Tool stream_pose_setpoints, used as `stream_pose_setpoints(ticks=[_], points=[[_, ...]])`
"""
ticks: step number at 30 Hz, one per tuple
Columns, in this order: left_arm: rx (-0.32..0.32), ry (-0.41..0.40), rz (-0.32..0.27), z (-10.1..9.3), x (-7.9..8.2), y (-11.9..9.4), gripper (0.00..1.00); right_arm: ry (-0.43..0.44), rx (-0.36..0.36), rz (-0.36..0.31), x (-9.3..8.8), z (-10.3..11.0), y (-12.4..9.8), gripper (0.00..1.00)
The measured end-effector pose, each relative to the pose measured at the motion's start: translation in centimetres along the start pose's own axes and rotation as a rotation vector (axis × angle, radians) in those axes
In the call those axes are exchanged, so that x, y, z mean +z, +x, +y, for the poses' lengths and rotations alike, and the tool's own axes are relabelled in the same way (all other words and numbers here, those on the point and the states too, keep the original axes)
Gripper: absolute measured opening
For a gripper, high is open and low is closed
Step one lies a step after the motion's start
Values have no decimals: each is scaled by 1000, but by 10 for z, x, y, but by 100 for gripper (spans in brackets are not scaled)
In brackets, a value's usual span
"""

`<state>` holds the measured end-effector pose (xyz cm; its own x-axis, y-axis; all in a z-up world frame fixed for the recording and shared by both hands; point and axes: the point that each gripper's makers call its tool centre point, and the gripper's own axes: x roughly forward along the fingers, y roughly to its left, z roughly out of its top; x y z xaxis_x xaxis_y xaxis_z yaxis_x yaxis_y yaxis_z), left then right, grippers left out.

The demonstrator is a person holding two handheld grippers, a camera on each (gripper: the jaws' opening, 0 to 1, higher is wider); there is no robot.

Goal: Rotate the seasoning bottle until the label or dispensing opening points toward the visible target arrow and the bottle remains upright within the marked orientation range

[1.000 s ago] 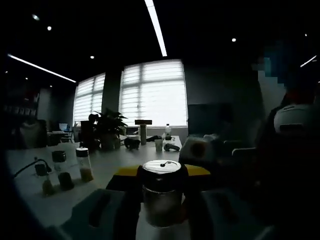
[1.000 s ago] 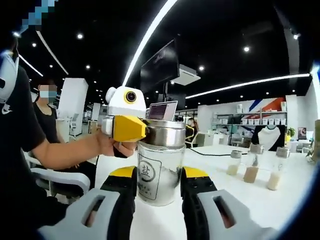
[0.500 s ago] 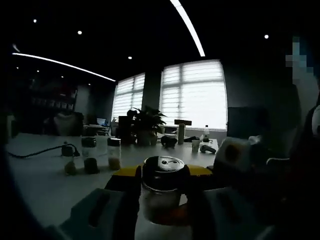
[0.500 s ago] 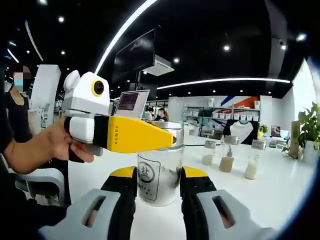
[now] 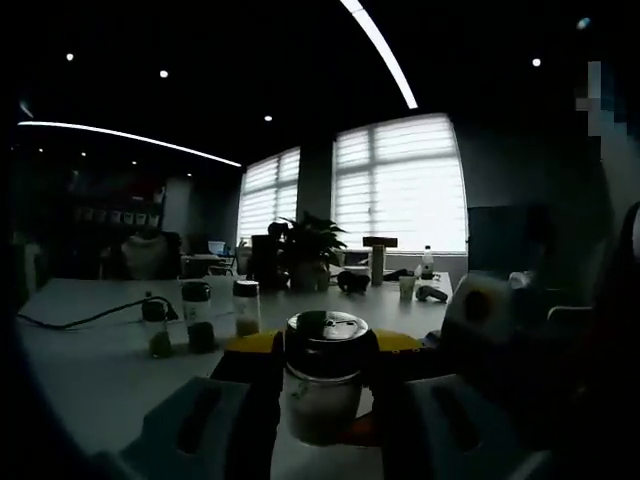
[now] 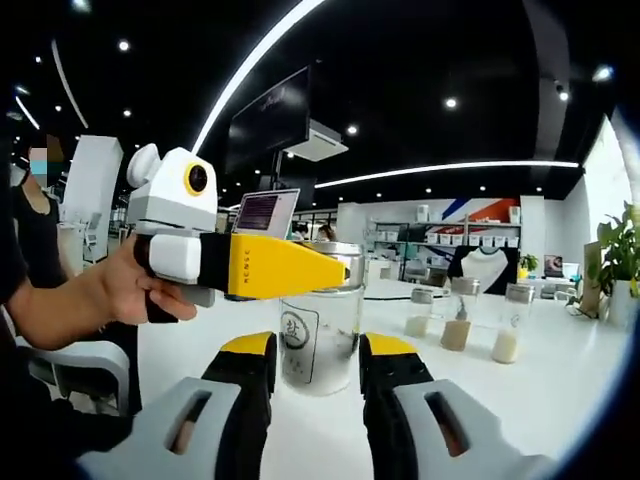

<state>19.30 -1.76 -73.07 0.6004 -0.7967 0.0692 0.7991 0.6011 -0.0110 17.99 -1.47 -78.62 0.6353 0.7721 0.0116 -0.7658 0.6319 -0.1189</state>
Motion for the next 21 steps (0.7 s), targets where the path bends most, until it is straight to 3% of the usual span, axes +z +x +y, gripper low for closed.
stream_pose_setpoints(ticks=[5,8,11,16,21], points=[[-17,-49,-23,17,3,-7,34,-21,7,17,-7,2,-5,42],[-27,-92,2,27,-4,-11,35,-2,38,-12,-2,5,-10,45],[-36,-82,16,31,-12,-13,35,16,52,-25,0,7,-16,47],[-38,-77,34,38,-22,-16,34,34,66,-8,-3,9,-14,75],[-76,-43,58,40,-30,-20,34,13,55,36,-15,6,-15,74]])
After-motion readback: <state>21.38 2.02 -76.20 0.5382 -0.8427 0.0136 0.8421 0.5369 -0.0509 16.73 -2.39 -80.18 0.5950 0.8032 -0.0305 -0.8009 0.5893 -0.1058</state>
